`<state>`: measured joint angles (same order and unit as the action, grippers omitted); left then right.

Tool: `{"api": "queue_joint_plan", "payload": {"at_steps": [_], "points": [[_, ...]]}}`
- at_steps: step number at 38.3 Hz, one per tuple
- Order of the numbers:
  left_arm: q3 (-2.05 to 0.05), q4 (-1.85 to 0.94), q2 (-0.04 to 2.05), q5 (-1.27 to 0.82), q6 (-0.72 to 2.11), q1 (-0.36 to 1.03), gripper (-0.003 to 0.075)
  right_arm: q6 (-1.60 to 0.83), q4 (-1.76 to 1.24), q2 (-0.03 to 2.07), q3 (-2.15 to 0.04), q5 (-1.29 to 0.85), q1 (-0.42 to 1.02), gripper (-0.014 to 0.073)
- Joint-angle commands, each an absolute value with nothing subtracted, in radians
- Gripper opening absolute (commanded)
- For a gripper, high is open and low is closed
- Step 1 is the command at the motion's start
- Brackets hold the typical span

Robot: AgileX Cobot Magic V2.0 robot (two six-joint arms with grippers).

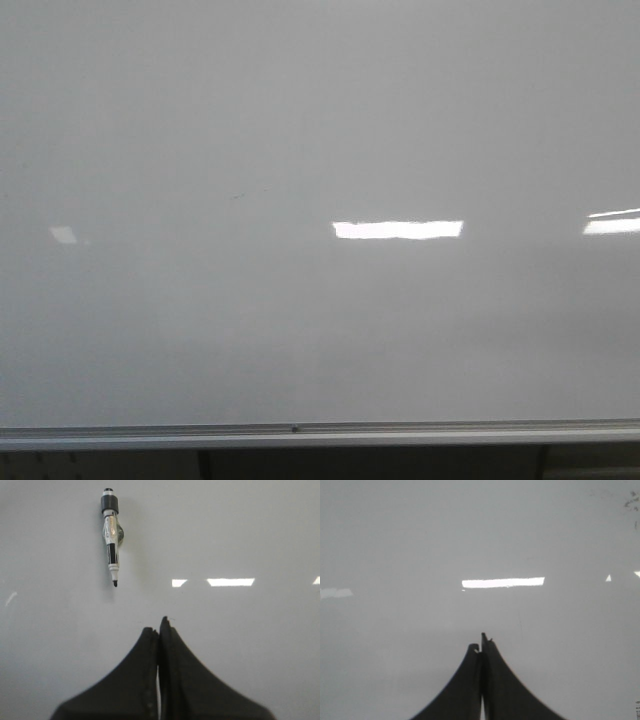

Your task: Write number 0 on whiteboard

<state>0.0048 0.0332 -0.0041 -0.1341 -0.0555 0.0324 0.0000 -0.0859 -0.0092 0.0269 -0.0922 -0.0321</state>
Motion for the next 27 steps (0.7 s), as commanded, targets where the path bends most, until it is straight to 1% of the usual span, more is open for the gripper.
{"api": "queue_joint_plan", "payload": {"at_steps": [1,5,7,10,16,21,27], "points": [[0.028,0.022,-0.022,0.035,-0.065,0.04,-0.002,0.0,-0.076,-0.025,-0.012,0.0,-0.039,-0.0067],[0.015,0.022,-0.022,0.188,-0.065,0.04,-0.0019,0.0,-0.076,-0.025,-0.077,-0.045,-0.039,-0.0067],[-0.011,0.022,-0.021,0.202,-0.065,0.04,-0.0019,0.0,-0.076,-0.025,-0.127,-0.096,-0.039,-0.0067],[-0.092,0.027,-0.009,0.135,-0.065,0.04,-0.0019,0.0,-0.076,-0.007,-0.22,-0.191,-0.039,-0.0067],[-0.268,0.048,0.087,-0.11,-0.065,0.04,-0.0019,0.0,-0.076,0.111,-0.393,-0.353,-0.039,-0.0058],[-0.359,0.073,0.221,-0.21,-0.065,0.04,-0.002,0.0,-0.076,0.245,-0.477,-0.362,-0.039,-0.0058],[-0.388,0.076,0.313,-0.198,-0.065,0.04,-0.0019,0.0,-0.076,0.335,-0.492,-0.304,-0.039,-0.0055]]}}
